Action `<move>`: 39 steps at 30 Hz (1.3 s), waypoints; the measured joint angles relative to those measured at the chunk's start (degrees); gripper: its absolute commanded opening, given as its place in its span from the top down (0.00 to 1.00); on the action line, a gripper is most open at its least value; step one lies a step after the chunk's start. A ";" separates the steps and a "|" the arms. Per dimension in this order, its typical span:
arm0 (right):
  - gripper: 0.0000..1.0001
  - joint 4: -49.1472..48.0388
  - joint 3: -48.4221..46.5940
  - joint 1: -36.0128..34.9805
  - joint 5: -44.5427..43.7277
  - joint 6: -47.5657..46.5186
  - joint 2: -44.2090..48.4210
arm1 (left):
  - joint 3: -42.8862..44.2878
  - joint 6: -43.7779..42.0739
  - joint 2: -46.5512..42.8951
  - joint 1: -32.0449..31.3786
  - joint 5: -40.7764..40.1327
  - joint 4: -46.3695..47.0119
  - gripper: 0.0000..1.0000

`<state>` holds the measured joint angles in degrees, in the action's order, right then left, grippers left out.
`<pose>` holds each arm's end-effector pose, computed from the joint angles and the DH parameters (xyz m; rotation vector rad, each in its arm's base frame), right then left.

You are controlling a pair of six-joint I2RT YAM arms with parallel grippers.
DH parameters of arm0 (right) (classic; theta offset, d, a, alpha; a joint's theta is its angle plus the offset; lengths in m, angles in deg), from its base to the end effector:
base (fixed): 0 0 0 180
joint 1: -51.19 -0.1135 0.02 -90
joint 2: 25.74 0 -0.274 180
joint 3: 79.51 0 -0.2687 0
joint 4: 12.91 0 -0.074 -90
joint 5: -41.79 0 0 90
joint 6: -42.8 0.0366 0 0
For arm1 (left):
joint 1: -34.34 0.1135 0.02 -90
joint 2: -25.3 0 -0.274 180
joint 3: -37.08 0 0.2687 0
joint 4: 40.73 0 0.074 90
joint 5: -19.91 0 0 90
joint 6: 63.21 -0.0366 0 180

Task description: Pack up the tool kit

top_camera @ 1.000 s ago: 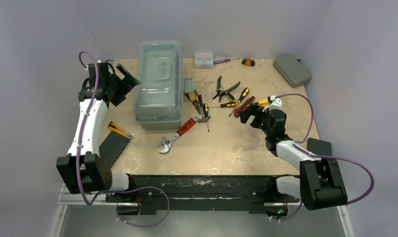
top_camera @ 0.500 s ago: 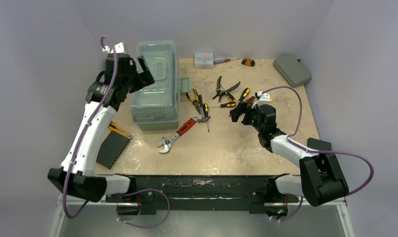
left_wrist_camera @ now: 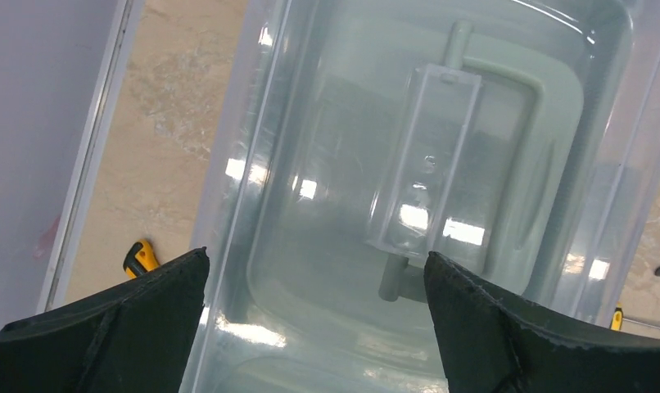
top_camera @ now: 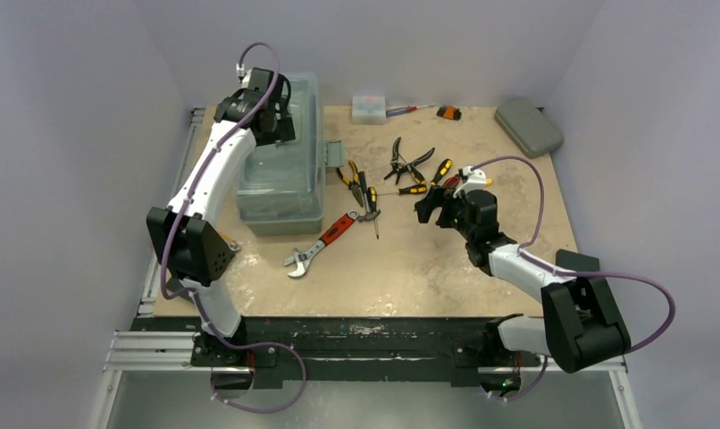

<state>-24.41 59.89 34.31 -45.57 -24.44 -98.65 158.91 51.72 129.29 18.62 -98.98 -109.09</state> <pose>0.2578 0.0800 0.1925 0.0697 1.9657 0.5026 0.3989 -0.0939 0.3798 -0.3998 2.2938 0.2711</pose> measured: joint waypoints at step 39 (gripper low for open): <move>0.01 -0.83 -44.35 -17.25 19.41 20.72 -35.36 | -24.74 -0.11 -7.26 15.30 36.98 33.40 0.43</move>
<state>-25.24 15.54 17.06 -26.17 -3.72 -134.01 134.16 51.61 122.03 33.92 -61.99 -75.69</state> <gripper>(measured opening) 0.984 0.671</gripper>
